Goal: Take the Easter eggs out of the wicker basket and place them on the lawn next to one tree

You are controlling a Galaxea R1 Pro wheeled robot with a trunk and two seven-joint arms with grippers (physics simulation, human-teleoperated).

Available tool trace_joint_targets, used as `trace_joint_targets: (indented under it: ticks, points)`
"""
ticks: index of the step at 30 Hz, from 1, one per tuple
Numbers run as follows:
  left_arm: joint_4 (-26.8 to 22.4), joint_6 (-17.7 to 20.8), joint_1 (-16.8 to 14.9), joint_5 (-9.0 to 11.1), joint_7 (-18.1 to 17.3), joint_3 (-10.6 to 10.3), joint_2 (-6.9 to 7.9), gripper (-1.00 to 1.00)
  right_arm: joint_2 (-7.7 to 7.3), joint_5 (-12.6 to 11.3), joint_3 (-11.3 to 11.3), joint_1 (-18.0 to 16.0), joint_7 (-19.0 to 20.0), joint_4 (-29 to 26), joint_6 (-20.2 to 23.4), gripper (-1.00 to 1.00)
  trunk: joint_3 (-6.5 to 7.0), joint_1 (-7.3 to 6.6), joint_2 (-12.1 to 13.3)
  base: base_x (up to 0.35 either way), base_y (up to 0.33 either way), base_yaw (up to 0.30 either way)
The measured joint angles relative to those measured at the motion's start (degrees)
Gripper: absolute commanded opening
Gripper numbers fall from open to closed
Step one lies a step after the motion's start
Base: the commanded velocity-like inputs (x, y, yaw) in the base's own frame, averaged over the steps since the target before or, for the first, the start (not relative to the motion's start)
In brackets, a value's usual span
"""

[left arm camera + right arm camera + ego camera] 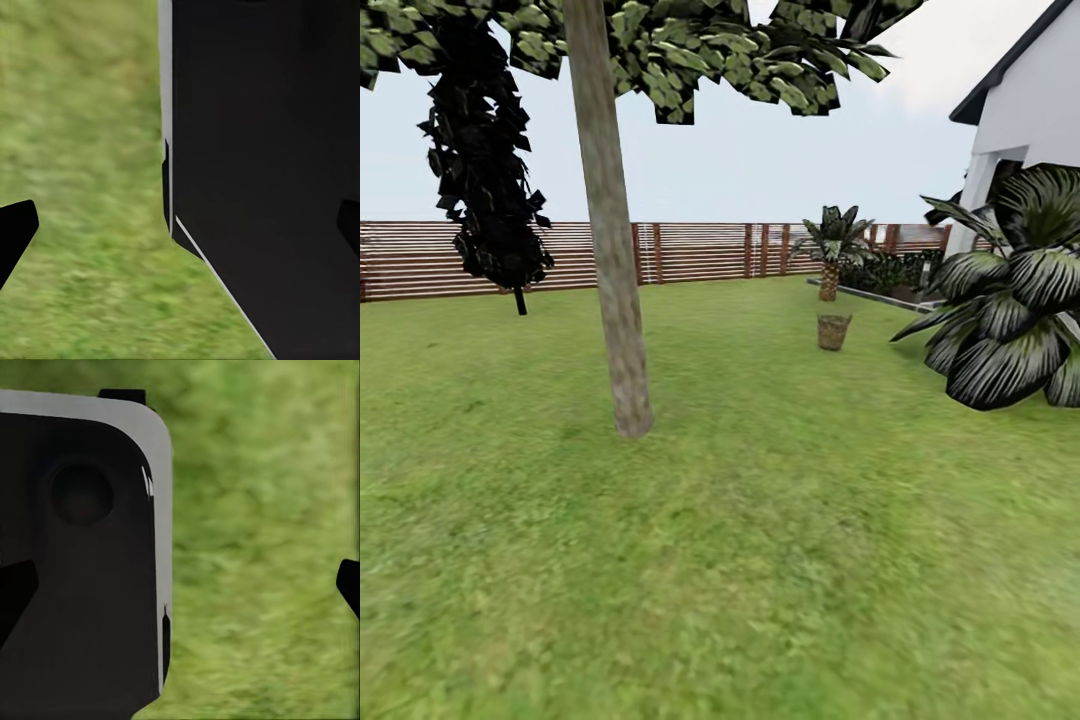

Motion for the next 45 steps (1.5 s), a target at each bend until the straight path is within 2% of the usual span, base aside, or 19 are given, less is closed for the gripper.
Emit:
trace_joint_targets:
  ticks: [18, 27, 45]
  points:
    - [0.0, 0.0, 0.0, 0.0, 0.0, 0.0, 0.0, 1.0, -0.02, 0.0, 0.0, 0.0, 0.0, 0.0, 0.0, 1.0, 0.0, 0.0, 0.0, 0.336, 0.0, 0.022]
    - [0.0, 0.0, 0.0, 0.0, 0.0, 0.0, 0.0, 1.0, -0.04, 0.0, 0.0, 0.0, 0.1, 0.1, 0.0, 1.0, 0.0, 0.0, 0.0, 0.336, 0.0, -0.186]
    - [0.0, 0.0, 0.0, 0.0, 0.0, 0.0, 0.0, 1.0, -0.1, 0.0, 0.0, 0.0, 0.1, 0.1, 0.0, 1.0, 0.0, 0.0, 0.0, 0.336, 0.0, -0.009]
